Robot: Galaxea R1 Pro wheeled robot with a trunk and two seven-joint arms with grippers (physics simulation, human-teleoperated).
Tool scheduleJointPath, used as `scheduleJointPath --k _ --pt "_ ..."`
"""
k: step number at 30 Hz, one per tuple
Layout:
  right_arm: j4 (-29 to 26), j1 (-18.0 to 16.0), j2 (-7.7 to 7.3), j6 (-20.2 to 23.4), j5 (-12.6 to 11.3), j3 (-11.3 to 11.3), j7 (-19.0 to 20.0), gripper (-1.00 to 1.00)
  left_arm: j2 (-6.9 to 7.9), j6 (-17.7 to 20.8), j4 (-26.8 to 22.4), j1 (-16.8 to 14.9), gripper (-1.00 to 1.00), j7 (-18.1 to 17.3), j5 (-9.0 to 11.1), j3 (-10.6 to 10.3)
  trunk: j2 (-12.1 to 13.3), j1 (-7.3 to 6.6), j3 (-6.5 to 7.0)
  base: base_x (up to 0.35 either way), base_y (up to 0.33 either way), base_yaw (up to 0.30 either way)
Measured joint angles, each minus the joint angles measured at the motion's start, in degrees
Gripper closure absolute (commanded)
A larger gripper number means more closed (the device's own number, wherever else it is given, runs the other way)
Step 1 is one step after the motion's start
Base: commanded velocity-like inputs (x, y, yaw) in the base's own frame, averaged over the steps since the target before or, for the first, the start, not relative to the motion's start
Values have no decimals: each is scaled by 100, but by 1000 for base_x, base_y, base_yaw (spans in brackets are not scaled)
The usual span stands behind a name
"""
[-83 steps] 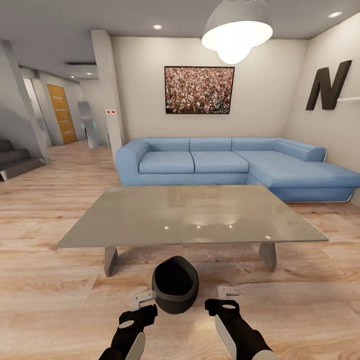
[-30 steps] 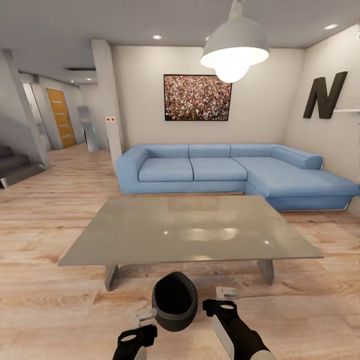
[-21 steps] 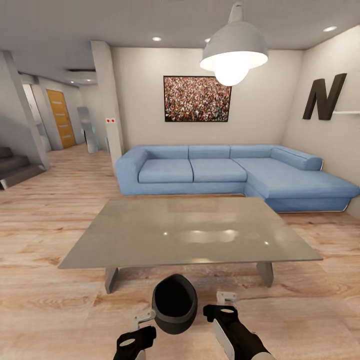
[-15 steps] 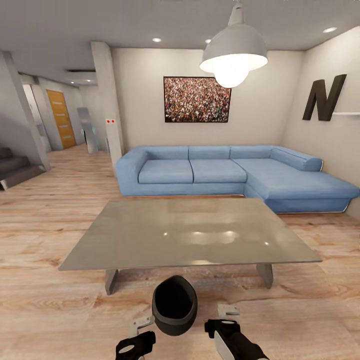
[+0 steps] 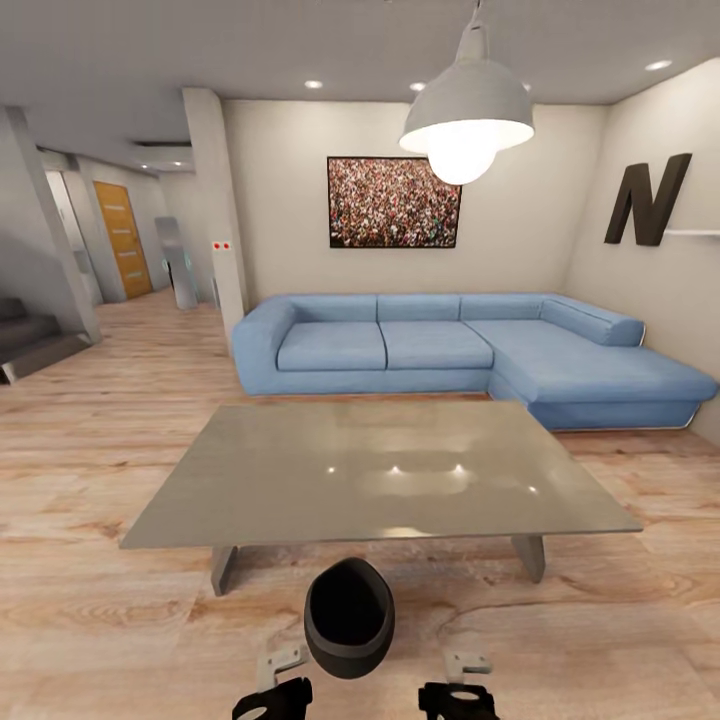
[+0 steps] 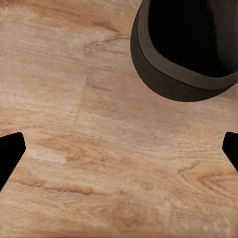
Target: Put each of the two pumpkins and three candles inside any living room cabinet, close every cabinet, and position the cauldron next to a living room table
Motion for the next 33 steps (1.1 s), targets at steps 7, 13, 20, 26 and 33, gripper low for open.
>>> scheduleJointPath --k 7,13,20,26,33 --pt "61 0 -10 -141 -1 -2 -5 -100 0 0 10 0 -100 -1 0 -1 281 -154 147 0 0 0" --pt "72 0 -12 -155 -1 -2 -6 -100 0 0 17 0 -100 -1 3 3 521 -286 293 0 0 0" --pt "75 0 -12 -157 -3 -2 -6 -100 0 -2 20 0 -100 -1 8 6 802 -439 427 0 0 0" --pt "69 1 -12 -156 -3 -3 -6 -100 0 -8 65 0 -100 -1 4 1 1043 -571 515 0 0 0" --pt "68 1 -20 -149 -3 -9 -6 -100 0 -9 99 0 -100 -1 1 0 1324 -725 582 0 0 0"
